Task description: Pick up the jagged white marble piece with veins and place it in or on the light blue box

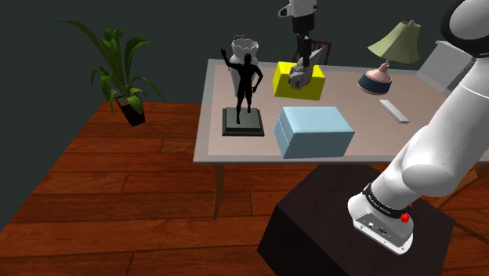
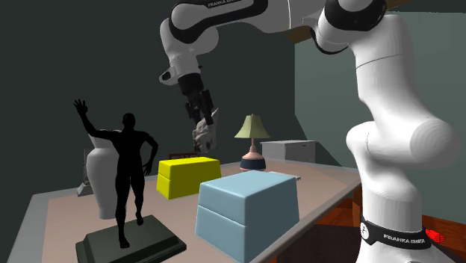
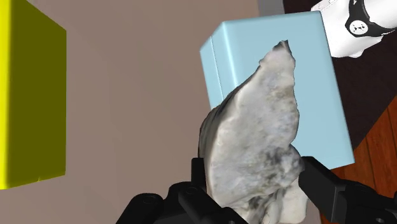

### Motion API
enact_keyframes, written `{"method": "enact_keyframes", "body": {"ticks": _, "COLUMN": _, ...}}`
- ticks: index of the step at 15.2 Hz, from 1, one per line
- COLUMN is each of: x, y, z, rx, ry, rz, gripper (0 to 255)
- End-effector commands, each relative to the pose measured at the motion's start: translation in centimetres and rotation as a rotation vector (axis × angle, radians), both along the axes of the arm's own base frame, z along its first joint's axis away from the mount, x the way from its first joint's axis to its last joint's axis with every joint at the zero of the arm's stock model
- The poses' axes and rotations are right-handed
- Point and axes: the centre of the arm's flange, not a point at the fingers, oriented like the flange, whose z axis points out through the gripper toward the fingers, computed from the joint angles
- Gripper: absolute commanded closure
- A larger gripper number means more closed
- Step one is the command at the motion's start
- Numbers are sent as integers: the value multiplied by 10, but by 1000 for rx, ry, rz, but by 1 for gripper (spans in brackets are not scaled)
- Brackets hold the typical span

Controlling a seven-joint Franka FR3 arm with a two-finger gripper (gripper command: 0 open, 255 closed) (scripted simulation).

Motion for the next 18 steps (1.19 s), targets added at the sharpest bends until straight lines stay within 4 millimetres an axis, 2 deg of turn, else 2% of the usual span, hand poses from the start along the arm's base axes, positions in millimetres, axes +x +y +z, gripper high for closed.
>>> {"method": "enact_keyframes", "body": {"ticks": 1, "x": -20, "y": 5, "z": 5, "rx": 0, "ry": 0, "rz": 0, "gripper": 255}}
{"method": "enact_keyframes", "body": {"ticks": 10, "x": -137, "y": 32, "z": 17, "rx": 0, "ry": 0, "rz": 0, "gripper": 255}}
{"method": "enact_keyframes", "body": {"ticks": 18, "x": -137, "y": 32, "z": -25, "rx": 0, "ry": 0, "rz": 0, "gripper": 255}}
